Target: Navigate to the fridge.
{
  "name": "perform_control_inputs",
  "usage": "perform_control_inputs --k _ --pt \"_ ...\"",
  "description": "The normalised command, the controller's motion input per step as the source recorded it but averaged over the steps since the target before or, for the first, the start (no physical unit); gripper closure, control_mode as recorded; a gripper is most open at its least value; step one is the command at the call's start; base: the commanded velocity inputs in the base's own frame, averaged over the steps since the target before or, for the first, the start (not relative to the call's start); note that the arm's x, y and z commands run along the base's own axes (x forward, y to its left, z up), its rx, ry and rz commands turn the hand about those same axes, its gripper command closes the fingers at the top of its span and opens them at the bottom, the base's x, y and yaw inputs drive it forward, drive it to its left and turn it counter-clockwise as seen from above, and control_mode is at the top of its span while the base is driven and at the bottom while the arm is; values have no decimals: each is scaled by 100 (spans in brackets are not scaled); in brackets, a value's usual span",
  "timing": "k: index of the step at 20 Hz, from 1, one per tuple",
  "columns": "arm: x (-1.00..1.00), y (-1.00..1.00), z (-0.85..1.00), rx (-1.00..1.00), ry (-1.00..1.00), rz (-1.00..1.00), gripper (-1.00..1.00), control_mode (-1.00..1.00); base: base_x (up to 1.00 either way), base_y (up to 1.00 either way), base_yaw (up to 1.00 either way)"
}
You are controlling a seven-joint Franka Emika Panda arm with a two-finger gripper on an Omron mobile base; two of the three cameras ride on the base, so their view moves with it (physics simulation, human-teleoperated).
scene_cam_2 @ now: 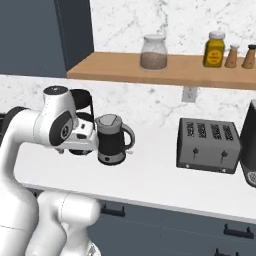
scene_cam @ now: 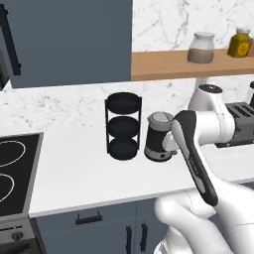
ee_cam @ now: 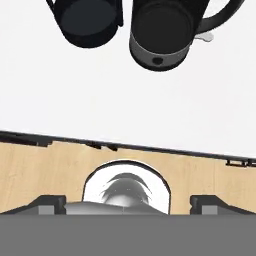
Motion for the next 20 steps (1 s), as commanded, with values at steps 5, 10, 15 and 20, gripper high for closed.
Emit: perform_control_inputs --k 5,10,15,20 --pt "0 0 0 0 0 0 -100 100 -68 -18 -33" --pt "0 0 0 0 0 0 -100 100 -52 -19 -46" --pt "0 0 0 0 0 0 -100 100 -39 -22 -50" --pt "0 0 0 0 0 0 -100 100 -12 -40 -50"
